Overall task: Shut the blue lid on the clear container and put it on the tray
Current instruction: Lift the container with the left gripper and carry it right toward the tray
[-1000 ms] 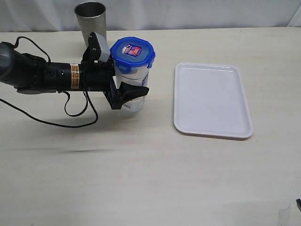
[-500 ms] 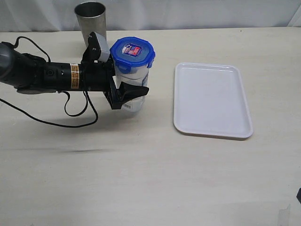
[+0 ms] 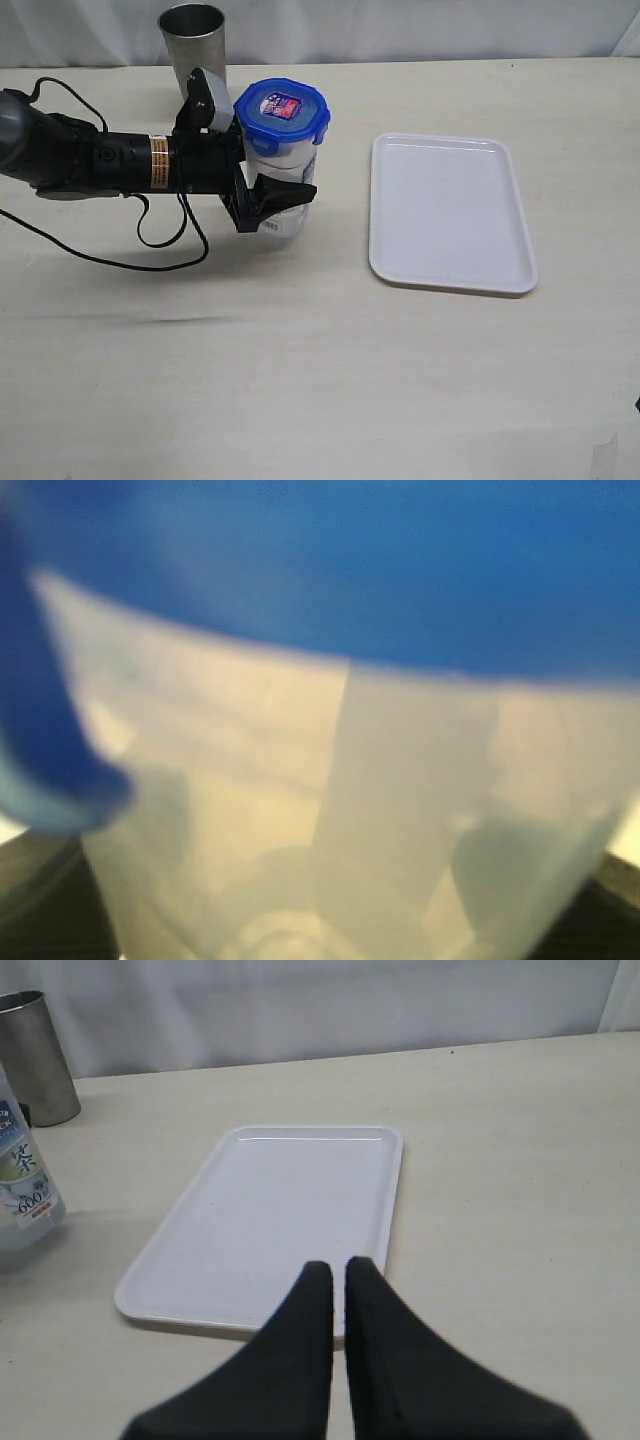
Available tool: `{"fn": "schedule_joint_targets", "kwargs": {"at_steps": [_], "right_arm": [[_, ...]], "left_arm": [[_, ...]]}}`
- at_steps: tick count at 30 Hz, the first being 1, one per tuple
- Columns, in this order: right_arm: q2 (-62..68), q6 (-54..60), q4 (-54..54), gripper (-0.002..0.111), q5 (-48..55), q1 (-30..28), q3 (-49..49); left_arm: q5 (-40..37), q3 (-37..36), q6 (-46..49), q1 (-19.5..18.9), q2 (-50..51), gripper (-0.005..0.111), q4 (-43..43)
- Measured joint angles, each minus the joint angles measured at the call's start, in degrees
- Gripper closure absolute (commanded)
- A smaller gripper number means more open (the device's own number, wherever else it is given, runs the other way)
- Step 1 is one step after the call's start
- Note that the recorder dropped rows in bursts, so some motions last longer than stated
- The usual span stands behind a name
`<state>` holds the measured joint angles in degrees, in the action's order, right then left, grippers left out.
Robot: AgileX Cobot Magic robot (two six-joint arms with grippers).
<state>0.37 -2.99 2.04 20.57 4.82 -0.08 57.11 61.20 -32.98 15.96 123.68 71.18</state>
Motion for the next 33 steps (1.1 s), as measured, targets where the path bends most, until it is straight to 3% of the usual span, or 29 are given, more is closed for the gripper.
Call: {"fn": "schedule_joint_targets", "kwargs": {"at_steps": [15,22,26,33], "right_arm": [[0.00,5.60,0.00,0.104,0.00,0.00,0.00],[0.00,5.60,0.00,0.104,0.00,0.00,0.00],[0.00,5.60,0.00,0.104,-0.11,0.00,0.00],[0.00,5.73,0.00,0.104,-0.11,0.00,0.00]], "left_arm": [[1.17,0.00,0.00,0.00,0.00,0.107,0.00],[3.14,0.97,0.00,1.15,0.00,0.107,-4.72],[-7.46,6.11,0.00,5.75,0.10,0.107,-5.39],[-35.99,19.35,0.00,17.08,0.10,0.107,-3.17]]}}
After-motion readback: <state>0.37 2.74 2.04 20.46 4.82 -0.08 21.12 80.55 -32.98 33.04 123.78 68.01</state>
